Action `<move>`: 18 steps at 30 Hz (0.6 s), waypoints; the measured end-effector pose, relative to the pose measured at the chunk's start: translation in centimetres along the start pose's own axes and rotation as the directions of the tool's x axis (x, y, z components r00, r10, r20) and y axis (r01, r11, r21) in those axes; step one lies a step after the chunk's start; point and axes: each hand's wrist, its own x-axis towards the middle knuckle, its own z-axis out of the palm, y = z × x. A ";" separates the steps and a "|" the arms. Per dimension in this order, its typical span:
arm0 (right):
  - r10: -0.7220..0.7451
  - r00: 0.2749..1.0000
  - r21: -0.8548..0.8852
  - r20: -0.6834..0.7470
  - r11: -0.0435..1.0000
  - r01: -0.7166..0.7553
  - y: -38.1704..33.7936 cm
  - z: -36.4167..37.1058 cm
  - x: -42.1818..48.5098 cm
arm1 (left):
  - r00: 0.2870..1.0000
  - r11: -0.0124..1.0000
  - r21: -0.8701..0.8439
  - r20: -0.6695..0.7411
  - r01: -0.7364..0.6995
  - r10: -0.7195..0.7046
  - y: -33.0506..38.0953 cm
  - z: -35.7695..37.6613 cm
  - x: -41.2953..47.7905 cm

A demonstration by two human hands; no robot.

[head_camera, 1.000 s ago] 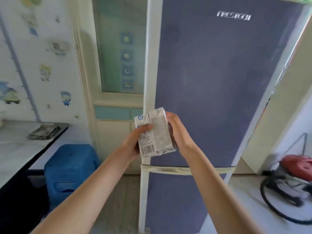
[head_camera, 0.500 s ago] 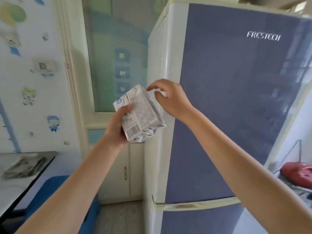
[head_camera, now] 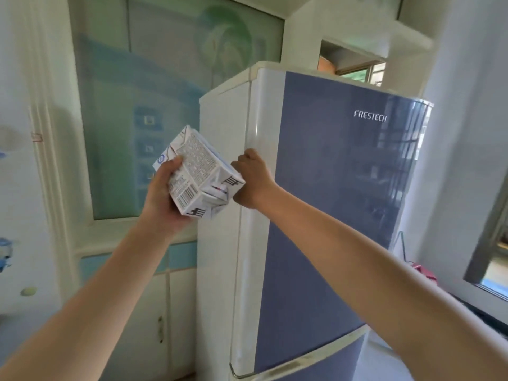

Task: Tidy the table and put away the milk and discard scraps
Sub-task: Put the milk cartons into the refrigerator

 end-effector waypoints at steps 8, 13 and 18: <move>0.153 0.983 -0.074 0.101 0.987 -0.146 -1.1 -1.8 -3.2 | 0.986 0.997 -0.062 0.164 0.039 -0.028 1.7 -1.6 -0.4; 0.356 0.928 0.154 -0.114 0.929 -0.337 -0.1 -2.6 -6.6 | 0.969 0.993 -0.021 0.220 0.119 -0.112 1.3 -1.3 0.6; 0.455 0.881 0.172 -0.128 0.885 -0.432 2.3 -4.0 -10.7 | 0.948 0.976 -0.054 0.255 0.213 -0.193 -0.9 0.6 1.3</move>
